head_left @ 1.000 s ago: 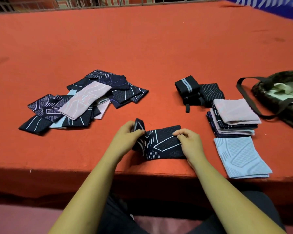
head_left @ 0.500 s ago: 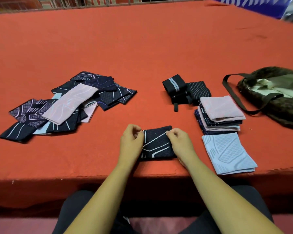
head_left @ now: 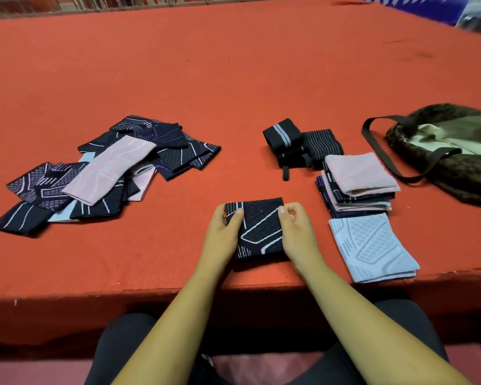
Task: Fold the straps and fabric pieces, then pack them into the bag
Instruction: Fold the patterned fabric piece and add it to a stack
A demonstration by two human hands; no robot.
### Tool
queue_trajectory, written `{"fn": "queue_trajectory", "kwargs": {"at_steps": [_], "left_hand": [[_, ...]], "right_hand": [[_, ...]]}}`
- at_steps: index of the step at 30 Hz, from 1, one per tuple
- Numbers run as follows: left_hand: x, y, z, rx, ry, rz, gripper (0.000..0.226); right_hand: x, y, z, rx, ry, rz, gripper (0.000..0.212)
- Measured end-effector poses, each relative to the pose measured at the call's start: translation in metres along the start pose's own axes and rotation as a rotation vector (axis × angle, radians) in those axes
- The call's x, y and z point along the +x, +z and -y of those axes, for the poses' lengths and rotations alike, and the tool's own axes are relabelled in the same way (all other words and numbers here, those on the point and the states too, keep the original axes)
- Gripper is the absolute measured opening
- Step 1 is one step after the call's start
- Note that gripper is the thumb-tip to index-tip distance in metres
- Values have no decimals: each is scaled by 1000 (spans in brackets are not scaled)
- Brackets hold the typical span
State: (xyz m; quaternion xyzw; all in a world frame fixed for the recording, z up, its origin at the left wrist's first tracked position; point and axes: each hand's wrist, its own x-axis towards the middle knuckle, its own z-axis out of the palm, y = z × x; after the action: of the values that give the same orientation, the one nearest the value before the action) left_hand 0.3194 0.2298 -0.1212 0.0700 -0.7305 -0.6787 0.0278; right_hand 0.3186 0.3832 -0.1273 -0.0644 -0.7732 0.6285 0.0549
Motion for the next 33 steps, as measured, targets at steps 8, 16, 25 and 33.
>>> {"fn": "queue_trajectory", "kwargs": {"at_steps": [8,16,25,33], "left_hand": [[7,-3,-7,-106,5,130,16],[12,13,-4,-246,-236,245,29],[29,43,-18,-218,-36,151,31],[75,53,-12,397,224,32,13]], "right_hand": [[11,-17,8,-85,-44,-90,5],[12,-20,9,56,-33,-151,17],[52,-32,15,-26,27,-349,10],[86,-27,19,-216,6,-281,16]]}}
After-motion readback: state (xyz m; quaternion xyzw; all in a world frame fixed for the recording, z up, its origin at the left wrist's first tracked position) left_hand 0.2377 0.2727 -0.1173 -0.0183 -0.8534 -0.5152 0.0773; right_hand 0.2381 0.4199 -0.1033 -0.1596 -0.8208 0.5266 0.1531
